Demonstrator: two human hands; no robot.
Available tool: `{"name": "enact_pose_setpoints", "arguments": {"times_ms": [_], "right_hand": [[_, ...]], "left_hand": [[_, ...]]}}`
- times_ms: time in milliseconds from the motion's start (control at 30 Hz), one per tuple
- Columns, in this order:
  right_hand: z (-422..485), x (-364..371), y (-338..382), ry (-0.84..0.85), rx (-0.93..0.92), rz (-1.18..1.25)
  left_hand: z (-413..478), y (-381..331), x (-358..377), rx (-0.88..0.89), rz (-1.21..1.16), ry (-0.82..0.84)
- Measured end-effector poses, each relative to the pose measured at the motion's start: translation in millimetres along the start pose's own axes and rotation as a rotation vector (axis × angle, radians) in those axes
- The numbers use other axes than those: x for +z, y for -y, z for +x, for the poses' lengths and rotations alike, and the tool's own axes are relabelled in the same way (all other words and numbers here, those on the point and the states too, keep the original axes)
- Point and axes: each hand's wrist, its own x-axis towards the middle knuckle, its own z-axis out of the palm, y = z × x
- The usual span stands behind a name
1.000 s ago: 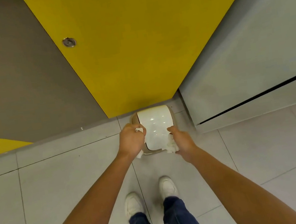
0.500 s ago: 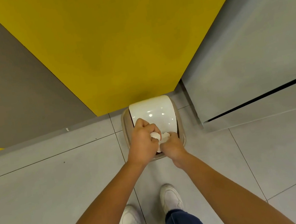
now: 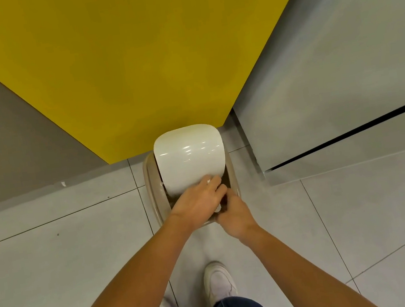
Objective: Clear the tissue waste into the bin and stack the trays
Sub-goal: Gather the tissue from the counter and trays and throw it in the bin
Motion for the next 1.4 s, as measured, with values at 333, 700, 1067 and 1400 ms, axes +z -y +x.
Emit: {"name": "enact_pose_setpoints", "arguments": {"times_ms": [333,700,1067,1400], "right_hand": [[-0.9,0.0,0.0,0.069,0.028,0.136],[-26.3,-15.5,31.8,0.047,0.043,0.095],[-132.0,-54.9,131.4,0.052,-0.063,-0.021],[-250.9,-92.7,260.2,-0.002,-0.297,-0.104]], "left_hand": [[-1.6,5.7,16.1,-0.129,0.177,0.115],[-30.8,2.9,-30.2,-0.309,-0.174,0.096],[-108.0,-23.3,-167.0,-0.508,-0.355,-0.068],[-200.5,-46.0,-322.2,-0.642,-0.377,-0.341]]}}
